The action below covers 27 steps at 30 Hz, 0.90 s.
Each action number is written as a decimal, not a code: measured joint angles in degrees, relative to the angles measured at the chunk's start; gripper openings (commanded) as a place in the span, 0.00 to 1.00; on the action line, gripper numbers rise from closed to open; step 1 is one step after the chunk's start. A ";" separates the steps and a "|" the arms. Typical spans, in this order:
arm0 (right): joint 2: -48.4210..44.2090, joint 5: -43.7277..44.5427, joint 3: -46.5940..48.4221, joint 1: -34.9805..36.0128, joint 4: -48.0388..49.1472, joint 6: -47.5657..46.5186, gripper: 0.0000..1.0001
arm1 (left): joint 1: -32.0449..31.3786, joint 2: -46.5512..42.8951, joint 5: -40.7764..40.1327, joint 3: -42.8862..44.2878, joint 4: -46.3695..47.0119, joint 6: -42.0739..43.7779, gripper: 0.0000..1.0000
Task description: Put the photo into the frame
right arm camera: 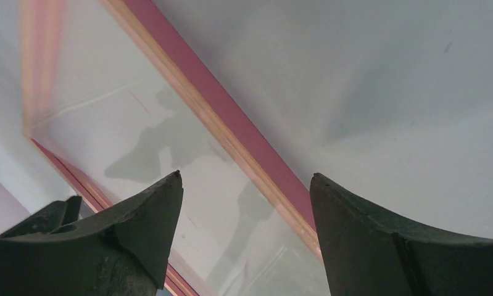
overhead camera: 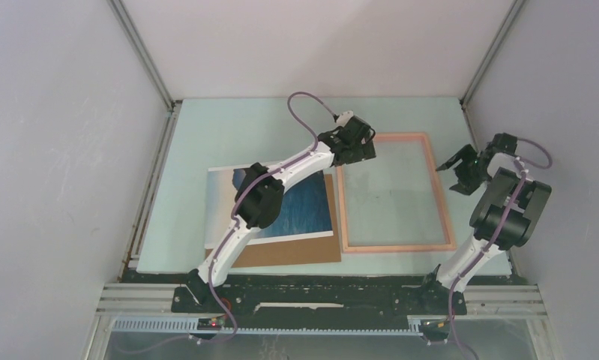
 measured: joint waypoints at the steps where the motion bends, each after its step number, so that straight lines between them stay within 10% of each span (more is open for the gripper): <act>1: 0.00 -0.59 -1.77 -0.04 0.35 0.02 0.82 | -0.07 -0.09 0.85 -0.31 -0.42 0.09 0.96; 27: -12.94 -9.68 -25.59 2.16 15.74 4.42 0.81 | -1.27 -10.86 -0.57 -12.61 -9.18 8.92 0.98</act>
